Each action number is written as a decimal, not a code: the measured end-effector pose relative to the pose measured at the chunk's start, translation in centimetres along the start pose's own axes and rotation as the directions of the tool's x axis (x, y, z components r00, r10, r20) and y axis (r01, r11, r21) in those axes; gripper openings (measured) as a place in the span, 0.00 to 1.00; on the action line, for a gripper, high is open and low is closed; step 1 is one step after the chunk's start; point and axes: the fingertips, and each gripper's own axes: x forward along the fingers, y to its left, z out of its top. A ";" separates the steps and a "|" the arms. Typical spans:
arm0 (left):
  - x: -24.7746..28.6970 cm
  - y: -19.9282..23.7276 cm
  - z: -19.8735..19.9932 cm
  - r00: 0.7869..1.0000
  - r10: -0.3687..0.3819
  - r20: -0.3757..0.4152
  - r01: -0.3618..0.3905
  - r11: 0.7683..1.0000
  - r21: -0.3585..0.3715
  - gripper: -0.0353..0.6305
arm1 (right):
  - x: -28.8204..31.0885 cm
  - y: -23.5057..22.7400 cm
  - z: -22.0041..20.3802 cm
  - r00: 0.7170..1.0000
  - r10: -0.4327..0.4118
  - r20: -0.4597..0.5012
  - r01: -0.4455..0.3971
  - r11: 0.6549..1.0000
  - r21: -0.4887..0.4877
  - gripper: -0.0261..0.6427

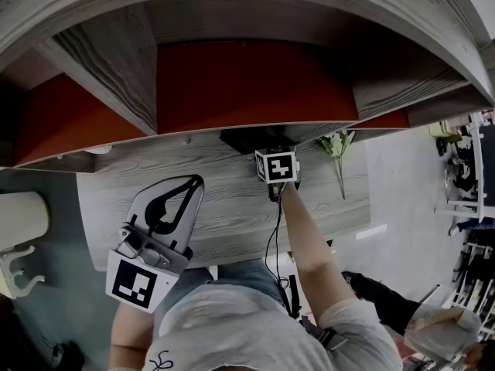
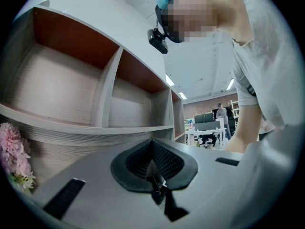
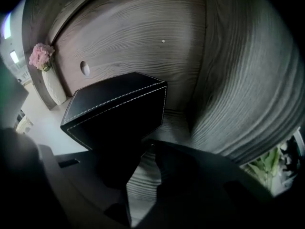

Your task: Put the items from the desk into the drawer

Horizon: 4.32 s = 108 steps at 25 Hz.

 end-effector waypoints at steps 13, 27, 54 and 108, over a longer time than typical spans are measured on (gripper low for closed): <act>0.5 0.0 0.1 1.000 -0.009 0.005 0.010 1.000 -0.004 0.07 | -0.3 1.3 -0.6 0.998 0.058 -0.040 -0.059 0.998 -0.023 0.10; 0.3 0.0 0.2 1.000 -0.022 0.013 0.022 1.000 -0.005 0.07 | -2.1 2.2 -2.4 0.997 0.073 -0.021 -0.074 0.996 -0.042 0.06; -0.8 -1.5 0.9 0.996 -0.078 0.036 0.078 0.997 0.009 0.07 | -5.6 2.6 -1.0 0.995 0.039 0.097 -0.033 0.997 -0.065 0.05; -5.3 -36.3 3.7 0.713 -0.691 0.123 0.695 0.719 0.012 0.07 | -53.0 5.0 -15.7 0.596 -0.271 0.756 0.080 0.957 0.280 0.05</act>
